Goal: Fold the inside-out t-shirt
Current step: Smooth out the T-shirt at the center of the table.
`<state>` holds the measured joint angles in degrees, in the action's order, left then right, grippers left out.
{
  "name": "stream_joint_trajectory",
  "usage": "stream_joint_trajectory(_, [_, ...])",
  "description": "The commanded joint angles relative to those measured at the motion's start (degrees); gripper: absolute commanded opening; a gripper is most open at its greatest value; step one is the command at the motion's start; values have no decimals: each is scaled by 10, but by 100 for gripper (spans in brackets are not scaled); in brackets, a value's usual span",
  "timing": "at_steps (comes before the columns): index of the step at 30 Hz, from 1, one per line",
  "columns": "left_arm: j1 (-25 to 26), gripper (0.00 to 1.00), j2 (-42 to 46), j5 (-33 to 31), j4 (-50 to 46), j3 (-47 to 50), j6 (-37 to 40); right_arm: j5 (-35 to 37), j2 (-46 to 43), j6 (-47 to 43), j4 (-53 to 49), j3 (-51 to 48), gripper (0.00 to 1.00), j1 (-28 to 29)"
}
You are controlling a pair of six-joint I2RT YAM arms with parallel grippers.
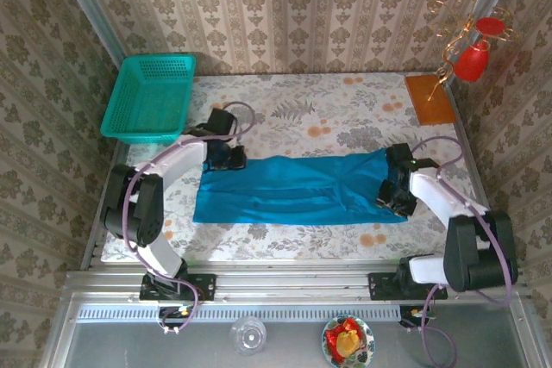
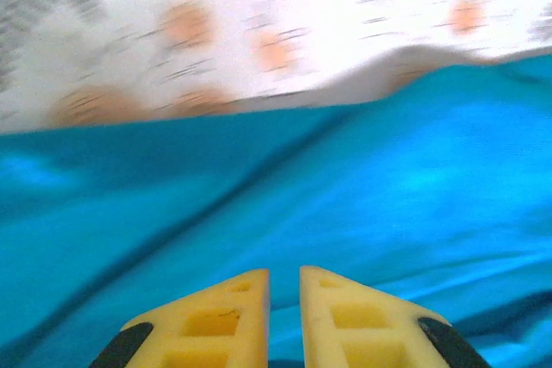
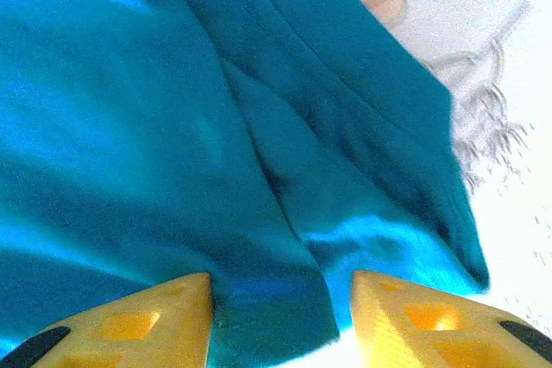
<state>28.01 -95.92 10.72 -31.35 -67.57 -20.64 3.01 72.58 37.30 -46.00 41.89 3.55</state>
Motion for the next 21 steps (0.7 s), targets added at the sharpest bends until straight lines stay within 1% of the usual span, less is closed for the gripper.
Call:
stream_joint_trajectory(1, [62,18,-11,11,-19,-47,-15,16,-43,34,-20,-1,47,2])
stream_joint_trajectory(5, [146,20,-53,57,4,-103,-7,14,-58,24,-6,1,46,-6])
stream_joint_trajectory(8, [202,24,-108,74,-12,-165,-19,1,-42,11,5,7,46,-18])
stream_joint_trajectory(11, [252,27,-158,68,-36,-222,-38,-2,-26,0,1,15,46,-28])
stream_joint_trajectory(15, [304,30,-217,57,-69,-291,-52,-3,-31,-12,3,10,45,-50])
stream_joint_trajectory(17, [322,33,-248,52,-95,-327,-56,-4,-41,-17,4,6,45,-62])
stream_joint_trajectory(19, [334,33,-280,47,-133,-367,-67,-7,-50,-22,1,5,45,-73])
stream_joint_trajectory(21, [344,34,-298,33,-150,-391,-82,-10,-57,-29,-2,5,45,-81])
